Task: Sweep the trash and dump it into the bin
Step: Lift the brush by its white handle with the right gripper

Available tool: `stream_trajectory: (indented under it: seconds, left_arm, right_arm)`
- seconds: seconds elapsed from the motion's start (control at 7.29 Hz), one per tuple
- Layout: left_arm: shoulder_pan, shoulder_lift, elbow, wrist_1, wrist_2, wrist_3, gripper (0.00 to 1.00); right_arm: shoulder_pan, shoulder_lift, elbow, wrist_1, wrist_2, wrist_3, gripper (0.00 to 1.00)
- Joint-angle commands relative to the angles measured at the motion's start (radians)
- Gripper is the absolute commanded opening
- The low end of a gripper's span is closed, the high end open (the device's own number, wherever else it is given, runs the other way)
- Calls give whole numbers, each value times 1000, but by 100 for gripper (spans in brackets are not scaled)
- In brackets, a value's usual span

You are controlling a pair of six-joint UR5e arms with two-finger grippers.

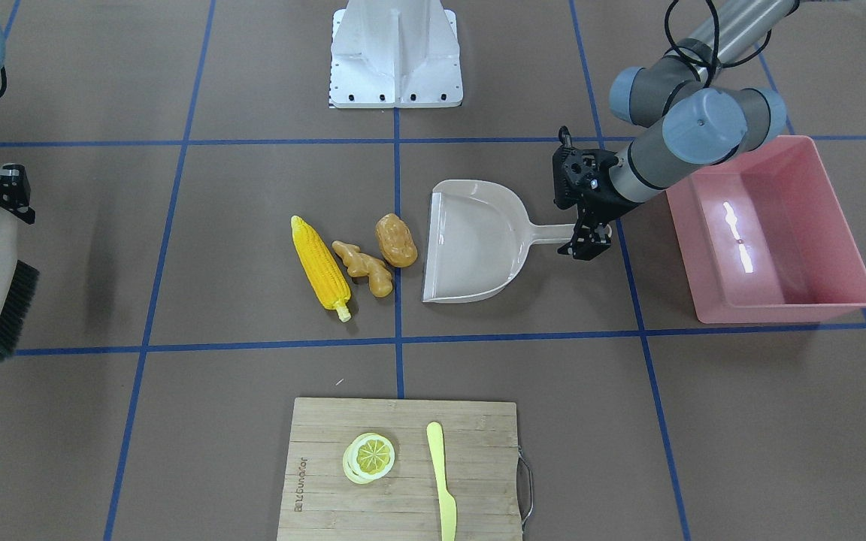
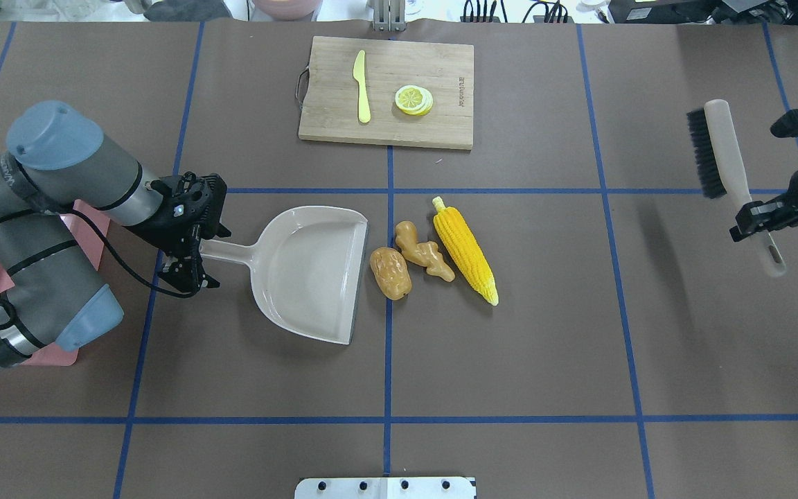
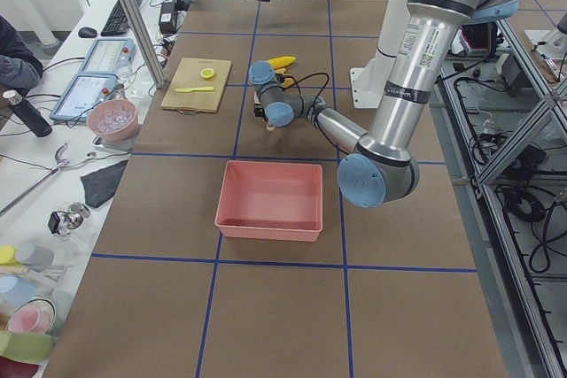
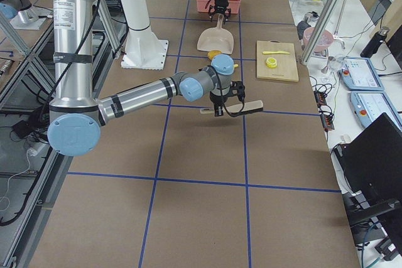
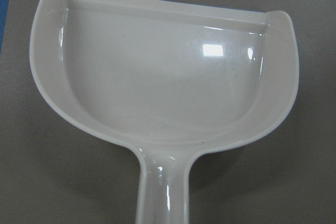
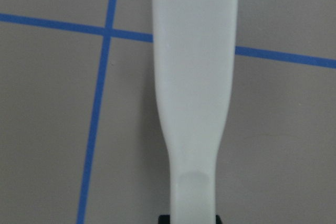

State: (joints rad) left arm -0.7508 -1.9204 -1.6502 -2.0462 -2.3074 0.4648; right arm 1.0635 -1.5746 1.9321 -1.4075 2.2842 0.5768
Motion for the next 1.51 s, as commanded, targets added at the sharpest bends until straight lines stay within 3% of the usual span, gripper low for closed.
stream_trajectory:
  seconds: [0.0, 0.27, 0.41, 0.69, 0.96, 1.37]
  left_arm:
    - [1, -12, 32, -44, 8, 2, 94]
    - [-1, -9, 38, -52, 9, 0, 94]
    - [-1, -11, 39, -54, 8, 0, 94]
    - [-1, -12, 44, -54, 8, -1, 94]
    - [-1, -14, 55, -54, 8, -1, 94]
    - [1, -16, 66, -91, 6, -3, 94]
  right_arm:
    - [-95, 73, 4, 15, -47, 144, 0]
    - [-198, 132, 1, 33, -49, 266, 0]
    - [-245, 151, 5, 32, -10, 285, 0]
    - [-269, 148, -2, 33, 154, 262, 0]
    - [-277, 171, -33, 50, 191, 275, 0]
    - [-281, 232, -68, 55, 179, 291, 0]
